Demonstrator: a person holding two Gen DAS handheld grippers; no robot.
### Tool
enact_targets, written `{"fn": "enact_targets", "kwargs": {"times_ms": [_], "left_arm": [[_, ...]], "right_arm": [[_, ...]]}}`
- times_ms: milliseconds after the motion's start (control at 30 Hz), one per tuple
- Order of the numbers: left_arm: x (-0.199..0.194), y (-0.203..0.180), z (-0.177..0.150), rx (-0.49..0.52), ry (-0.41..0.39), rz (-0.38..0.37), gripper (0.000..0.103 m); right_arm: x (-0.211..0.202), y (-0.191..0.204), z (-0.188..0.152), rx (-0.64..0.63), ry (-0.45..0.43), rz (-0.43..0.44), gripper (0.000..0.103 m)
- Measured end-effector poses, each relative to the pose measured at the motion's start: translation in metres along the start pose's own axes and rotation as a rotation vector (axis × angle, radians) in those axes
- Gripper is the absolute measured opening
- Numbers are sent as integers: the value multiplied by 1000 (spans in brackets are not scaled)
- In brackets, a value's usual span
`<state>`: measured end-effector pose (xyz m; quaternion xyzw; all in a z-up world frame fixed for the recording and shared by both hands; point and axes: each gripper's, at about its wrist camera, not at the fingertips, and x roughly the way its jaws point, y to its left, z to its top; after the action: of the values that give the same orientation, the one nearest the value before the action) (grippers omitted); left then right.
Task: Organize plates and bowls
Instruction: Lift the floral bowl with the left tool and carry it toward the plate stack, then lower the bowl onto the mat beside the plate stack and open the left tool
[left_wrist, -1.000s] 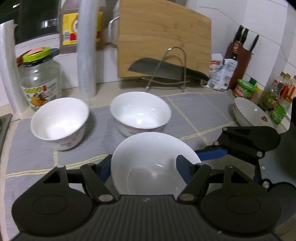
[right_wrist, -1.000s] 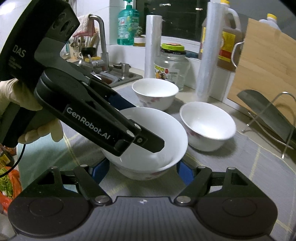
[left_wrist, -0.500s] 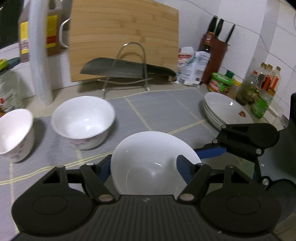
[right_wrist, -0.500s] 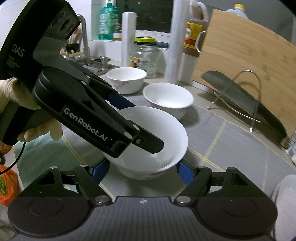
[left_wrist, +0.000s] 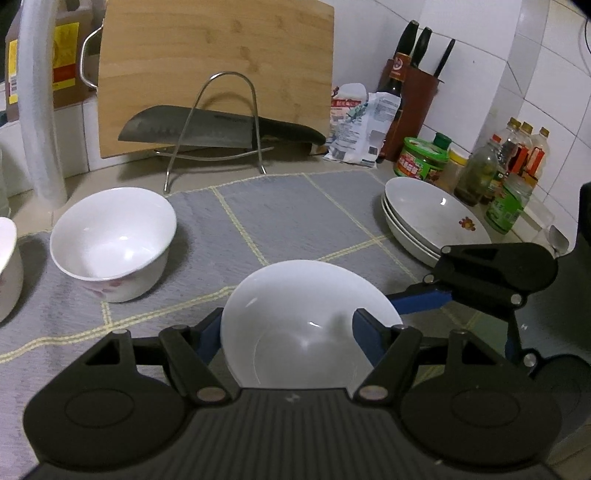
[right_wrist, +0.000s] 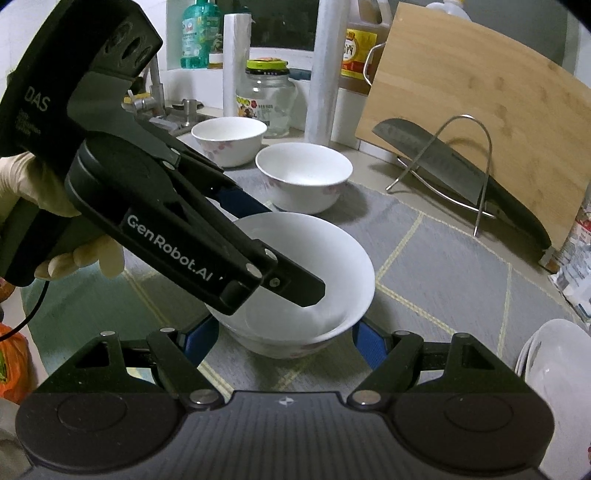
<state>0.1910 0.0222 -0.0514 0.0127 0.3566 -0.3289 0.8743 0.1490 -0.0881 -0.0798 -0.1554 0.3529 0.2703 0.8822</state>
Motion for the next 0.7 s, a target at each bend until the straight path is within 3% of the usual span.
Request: {"fn": "enact_targets", "kwargs": {"times_ms": [367, 433, 500, 567, 700], "left_arm": [[8, 0, -3, 2, 18, 2, 73], [9, 0, -4, 8, 22, -3, 75], [8, -2, -5, 15, 17, -22, 89], [5, -5, -6, 37, 1, -19, 97], [-4, -7, -9, 46, -31, 14, 97]], "right_arm": [[4, -3, -4, 6, 25, 12, 83], [5, -4, -5, 6, 33, 14, 83], [6, -3, -5, -6, 38, 15, 86], [2, -3, -5, -20, 18, 12, 101], [-3, -8, -5, -7, 7, 15, 103]]}}
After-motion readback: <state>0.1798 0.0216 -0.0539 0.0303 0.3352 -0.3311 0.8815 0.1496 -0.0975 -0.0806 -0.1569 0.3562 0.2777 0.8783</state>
